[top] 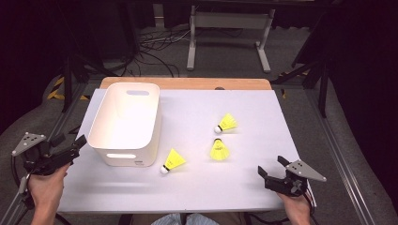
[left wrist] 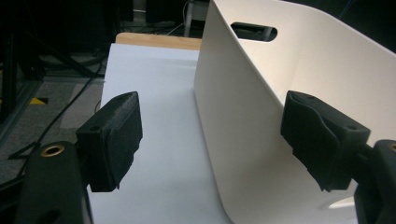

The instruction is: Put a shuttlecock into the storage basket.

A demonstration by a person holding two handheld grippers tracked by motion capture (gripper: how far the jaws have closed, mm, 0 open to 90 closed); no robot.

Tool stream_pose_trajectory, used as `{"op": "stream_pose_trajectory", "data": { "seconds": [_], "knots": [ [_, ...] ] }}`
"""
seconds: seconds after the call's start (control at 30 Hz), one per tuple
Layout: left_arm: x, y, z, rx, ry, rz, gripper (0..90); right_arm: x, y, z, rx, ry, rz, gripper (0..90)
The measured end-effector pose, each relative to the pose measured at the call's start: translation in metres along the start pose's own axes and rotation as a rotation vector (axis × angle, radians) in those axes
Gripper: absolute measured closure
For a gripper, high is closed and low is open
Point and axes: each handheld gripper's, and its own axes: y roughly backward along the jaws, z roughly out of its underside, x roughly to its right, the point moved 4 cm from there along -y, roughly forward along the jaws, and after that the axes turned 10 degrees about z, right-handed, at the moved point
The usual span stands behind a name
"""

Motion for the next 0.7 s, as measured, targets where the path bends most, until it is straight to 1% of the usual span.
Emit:
{"op": "stream_pose_trajectory", "data": {
  "seconds": [0.13,0.17,0.23,0.5,0.7],
  "knots": [
    [0.003,-0.001,-0.004,-0.009,-0.006,0.002,22.9,0.0,0.0,0.0,0.0,-0.001,0.0,12.7],
    [0.003,-0.001,-0.005,-0.005,-0.007,0.004,23.6,0.0,0.0,0.0,0.0,0.0,0.001,12.7],
    [0.005,-0.002,-0.007,-0.004,0.0,0.016,23.4,0.0,0.0,0.0,0.0,-0.001,0.0,12.7],
    [0.012,-0.008,-0.012,-0.006,-0.014,0.029,23.8,0.0,0.0,0.0,0.0,-0.002,-0.004,12.7],
    [0.017,-0.012,-0.014,-0.03,-0.024,0.05,26.3,0.0,0.0,0.0,0.0,-0.001,-0.005,12.7]
  ]
}}
